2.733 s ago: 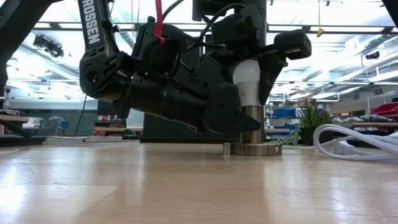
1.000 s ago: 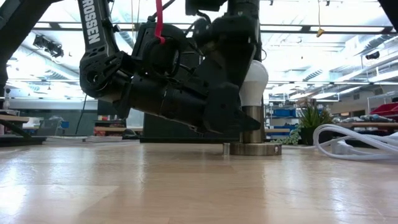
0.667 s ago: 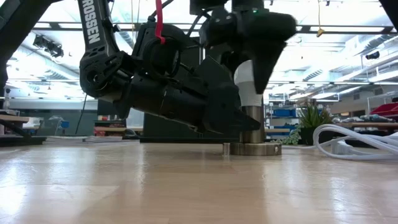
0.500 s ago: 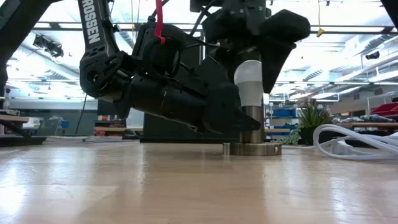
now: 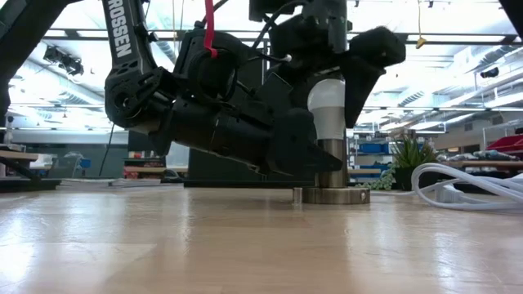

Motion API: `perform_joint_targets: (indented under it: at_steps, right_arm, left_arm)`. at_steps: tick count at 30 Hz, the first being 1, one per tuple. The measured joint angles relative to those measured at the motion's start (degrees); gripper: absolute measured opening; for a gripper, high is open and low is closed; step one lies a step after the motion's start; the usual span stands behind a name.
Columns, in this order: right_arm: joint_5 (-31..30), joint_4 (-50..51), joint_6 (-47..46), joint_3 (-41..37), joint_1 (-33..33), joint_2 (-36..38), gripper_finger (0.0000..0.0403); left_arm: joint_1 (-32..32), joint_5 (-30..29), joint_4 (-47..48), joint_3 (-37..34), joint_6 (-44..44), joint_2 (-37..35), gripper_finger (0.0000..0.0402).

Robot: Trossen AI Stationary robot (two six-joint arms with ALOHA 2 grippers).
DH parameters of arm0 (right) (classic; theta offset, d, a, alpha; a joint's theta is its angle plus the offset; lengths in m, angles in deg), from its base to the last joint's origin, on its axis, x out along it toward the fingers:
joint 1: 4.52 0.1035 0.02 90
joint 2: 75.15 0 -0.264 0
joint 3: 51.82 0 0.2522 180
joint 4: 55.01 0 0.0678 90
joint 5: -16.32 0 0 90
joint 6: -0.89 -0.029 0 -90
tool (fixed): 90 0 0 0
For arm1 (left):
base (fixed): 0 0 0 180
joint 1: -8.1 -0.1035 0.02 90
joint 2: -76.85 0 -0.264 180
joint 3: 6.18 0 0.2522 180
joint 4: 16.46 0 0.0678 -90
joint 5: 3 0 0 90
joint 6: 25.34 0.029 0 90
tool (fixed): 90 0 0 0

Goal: Screw lightbulb
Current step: Insert the white lightbulb into the desk lamp

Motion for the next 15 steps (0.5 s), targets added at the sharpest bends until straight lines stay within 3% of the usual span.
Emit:
perform_joint_targets:
  at_steps: [11,15]
  right_arm:
    - [0.42,-1.35,0.95,-2.13,-0.57,0.11,0.0372]
    - [0.46,-1.54,0.95,-2.18,-0.57,0.11,0.0354]
  left_arm:
    - [0.02,0.0,0.02,0.0,0.02,0.0,0.0187]
    - [0.02,0.0,0.02,-0.02,0.02,0.0,0.0187]
